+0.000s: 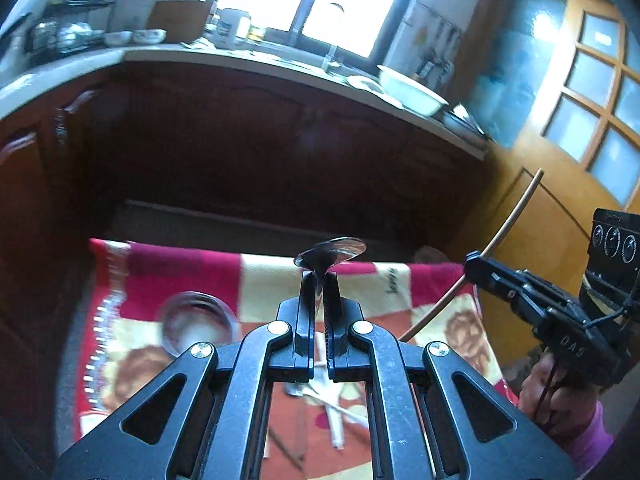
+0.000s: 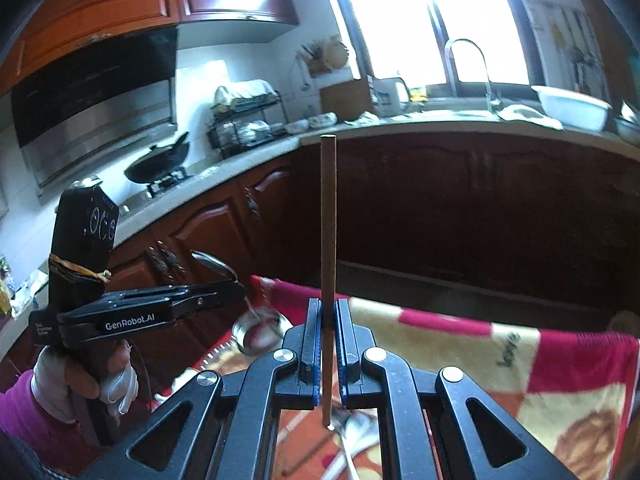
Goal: Organize utensils
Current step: 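Carry the spoon in the left gripper to the white jar while the right carries the chopstick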
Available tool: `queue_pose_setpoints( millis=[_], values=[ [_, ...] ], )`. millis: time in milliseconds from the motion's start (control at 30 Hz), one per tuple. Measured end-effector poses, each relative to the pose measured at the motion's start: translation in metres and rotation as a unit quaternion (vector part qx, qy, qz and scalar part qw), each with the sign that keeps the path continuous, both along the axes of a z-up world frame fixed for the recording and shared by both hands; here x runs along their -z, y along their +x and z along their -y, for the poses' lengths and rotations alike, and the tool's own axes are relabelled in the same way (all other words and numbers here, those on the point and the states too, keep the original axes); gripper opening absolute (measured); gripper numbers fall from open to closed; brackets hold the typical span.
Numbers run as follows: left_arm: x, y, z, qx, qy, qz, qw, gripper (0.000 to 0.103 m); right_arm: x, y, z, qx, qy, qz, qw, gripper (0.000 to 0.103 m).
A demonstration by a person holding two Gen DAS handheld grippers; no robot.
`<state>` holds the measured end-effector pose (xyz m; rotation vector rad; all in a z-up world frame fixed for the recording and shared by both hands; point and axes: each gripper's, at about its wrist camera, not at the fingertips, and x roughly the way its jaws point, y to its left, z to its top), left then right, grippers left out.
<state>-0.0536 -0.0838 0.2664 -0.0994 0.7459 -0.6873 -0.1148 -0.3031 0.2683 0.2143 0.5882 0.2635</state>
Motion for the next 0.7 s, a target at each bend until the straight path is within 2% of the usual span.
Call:
queue_pose_setpoints(
  millis=[200,367,467,700],
  values=[
    [0.001,0.019,-0.037,-0.039,0.015,-0.001,0.9991,0.002,-0.017,0.039,-0.039,-0.034,0.003,0.019,0.999,0.006],
    [0.022,0.038,-0.053,-0.057,0.024,-0.024,0.9978,0.002,-0.013,0.077,-0.076,-0.053,-0.006,0.02,0.998,0.006],
    [0.032,0.046,-0.055,-0.058,0.036,-0.033,0.9972,0.002,0.001,0.1,-0.093,-0.063,-0.008,0.002,0.998,0.006],
    [0.062,0.063,-0.053,-0.058,0.059,-0.061,0.9947,0.002,0.058,0.142,-0.111,-0.082,-0.001,-0.077,0.994,0.006]
  ],
)
